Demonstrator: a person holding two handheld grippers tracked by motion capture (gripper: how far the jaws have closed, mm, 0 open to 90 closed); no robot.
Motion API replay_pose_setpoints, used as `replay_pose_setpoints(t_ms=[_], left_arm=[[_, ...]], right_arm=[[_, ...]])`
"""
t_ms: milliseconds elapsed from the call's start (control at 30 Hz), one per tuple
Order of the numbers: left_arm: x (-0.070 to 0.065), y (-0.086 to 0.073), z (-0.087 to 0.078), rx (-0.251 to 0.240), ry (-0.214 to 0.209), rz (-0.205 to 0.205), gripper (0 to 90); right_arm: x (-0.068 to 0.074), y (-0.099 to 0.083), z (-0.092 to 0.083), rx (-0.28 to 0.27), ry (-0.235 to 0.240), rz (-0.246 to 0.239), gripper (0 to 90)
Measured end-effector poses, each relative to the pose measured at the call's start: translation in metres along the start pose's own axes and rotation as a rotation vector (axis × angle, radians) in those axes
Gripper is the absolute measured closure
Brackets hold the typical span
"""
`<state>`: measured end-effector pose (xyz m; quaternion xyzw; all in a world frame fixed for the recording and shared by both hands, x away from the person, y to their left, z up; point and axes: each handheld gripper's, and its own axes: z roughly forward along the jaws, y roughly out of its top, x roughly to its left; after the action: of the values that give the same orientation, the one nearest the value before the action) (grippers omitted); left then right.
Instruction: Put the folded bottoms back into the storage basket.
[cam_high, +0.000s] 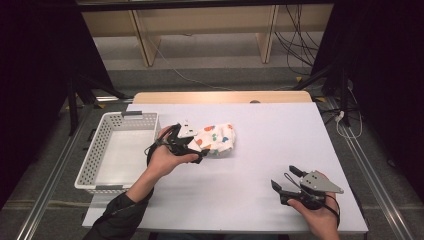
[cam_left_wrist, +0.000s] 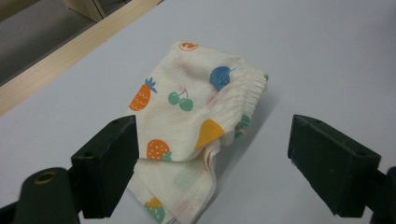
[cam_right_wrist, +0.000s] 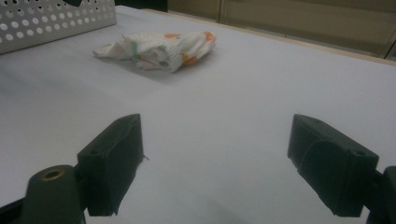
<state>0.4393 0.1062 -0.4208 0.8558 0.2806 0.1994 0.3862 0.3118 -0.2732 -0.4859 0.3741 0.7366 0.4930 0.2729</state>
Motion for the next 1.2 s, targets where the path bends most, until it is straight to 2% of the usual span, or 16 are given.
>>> replay_pose_setpoints(t_ms=[367, 533, 667, 933, 1200], left_arm=[[0.007, -0.001, 0.031, 0.106, 0.0, 0.038, 16.6], [0.006, 0.001, 0.045, 0.141, 0.0, 0.092, 17.0], [0.005, 0.0, 0.056, 0.156, -0.006, 0.127, 20.6], [0.006, -0.007, 0.073, 0.182, -0.021, 0.141, 22.9], [0.009, -0.012, 0.083, 0.189, -0.068, 0.163, 30.7]], right_arm=[[0.0, 0.0, 0.0, 0.001, 0.0, 0.0, 18.9], [0.0, 0.0, 0.0, 0.001, 0.0, -0.001, 18.9], [0.0, 0.0, 0.0, 0.008, -0.001, -0.002, 18.9], [0.0, 0.0, 0.0, 0.006, 0.001, 0.002, 18.9], [0.0, 0.0, 0.0, 0.009, 0.001, -0.004, 18.9]])
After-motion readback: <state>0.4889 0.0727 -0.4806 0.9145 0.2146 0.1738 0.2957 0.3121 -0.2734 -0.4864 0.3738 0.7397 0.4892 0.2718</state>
